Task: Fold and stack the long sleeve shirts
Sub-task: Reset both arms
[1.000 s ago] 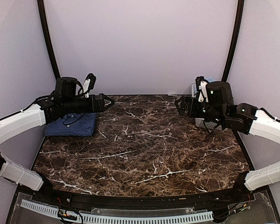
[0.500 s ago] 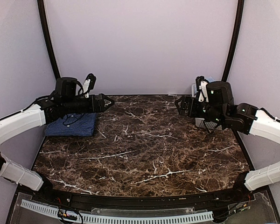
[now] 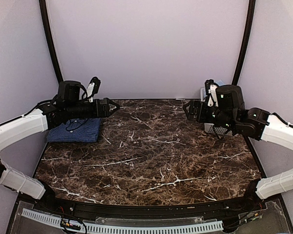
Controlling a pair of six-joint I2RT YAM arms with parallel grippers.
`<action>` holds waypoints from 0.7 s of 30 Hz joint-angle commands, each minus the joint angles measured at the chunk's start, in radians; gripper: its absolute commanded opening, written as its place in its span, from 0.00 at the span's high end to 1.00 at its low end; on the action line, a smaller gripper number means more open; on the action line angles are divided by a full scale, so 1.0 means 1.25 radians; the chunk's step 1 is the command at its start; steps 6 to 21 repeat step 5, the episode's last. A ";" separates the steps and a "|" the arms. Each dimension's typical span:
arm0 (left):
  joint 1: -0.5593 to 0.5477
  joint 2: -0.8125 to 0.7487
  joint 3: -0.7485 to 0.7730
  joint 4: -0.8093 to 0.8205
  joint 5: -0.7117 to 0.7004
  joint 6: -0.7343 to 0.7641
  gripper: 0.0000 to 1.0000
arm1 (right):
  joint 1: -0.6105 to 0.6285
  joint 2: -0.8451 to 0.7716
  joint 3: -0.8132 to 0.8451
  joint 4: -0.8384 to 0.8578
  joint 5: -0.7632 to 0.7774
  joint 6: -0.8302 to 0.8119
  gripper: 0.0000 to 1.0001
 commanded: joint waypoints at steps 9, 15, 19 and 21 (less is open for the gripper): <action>-0.003 0.002 -0.006 0.017 0.007 -0.004 0.01 | -0.006 0.001 0.022 0.027 0.004 -0.013 0.01; -0.003 0.002 -0.006 0.017 0.007 -0.004 0.01 | -0.006 0.001 0.022 0.027 0.004 -0.013 0.01; -0.003 0.002 -0.006 0.017 0.007 -0.004 0.01 | -0.006 0.001 0.022 0.027 0.004 -0.013 0.01; -0.003 0.002 -0.006 0.017 0.007 -0.004 0.01 | -0.006 0.001 0.022 0.027 0.004 -0.013 0.01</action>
